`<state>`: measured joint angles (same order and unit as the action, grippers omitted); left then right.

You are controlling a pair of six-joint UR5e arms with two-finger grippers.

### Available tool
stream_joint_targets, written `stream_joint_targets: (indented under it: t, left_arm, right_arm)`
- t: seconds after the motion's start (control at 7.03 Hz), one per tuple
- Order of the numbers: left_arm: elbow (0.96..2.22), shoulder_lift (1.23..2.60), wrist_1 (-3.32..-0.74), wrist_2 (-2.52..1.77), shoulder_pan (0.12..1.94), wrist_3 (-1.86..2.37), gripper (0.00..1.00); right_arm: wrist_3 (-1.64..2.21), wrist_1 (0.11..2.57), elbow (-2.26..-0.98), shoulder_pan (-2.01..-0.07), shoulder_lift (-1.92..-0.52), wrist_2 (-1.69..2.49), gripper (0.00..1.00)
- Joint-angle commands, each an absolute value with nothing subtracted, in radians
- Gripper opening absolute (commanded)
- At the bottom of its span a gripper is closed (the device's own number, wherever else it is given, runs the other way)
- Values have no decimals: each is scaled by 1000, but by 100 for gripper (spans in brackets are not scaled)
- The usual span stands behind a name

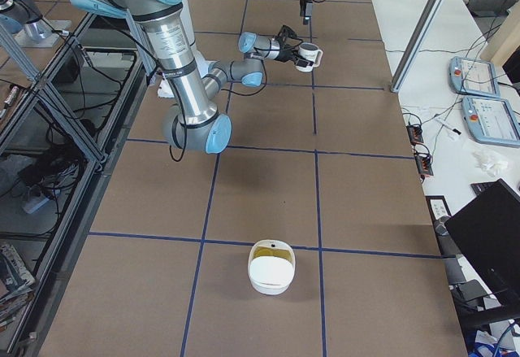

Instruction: Left arm hands cup to right arm to dump lemon

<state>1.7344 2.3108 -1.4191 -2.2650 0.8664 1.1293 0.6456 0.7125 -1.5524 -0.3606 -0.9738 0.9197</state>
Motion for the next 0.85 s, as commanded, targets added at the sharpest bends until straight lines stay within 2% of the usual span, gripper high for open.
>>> stream_joint_targets:
  t: [0.0, 0.28, 0.71]
  left_arm:
    - [1707, 2368, -1419, -2296, 862, 1193, 100]
    - [1633, 2448, -1422, -2295, 828, 1268, 100]
    - [1623, 2447, -1424, -2296, 830, 1272, 98]
  right_arm:
    - [653, 721, -1551, -347, -968, 896, 37]
    - [641, 786, -1552, -333, -951, 893, 40]
    - [652, 854, -1549, -290, -913, 819, 41]
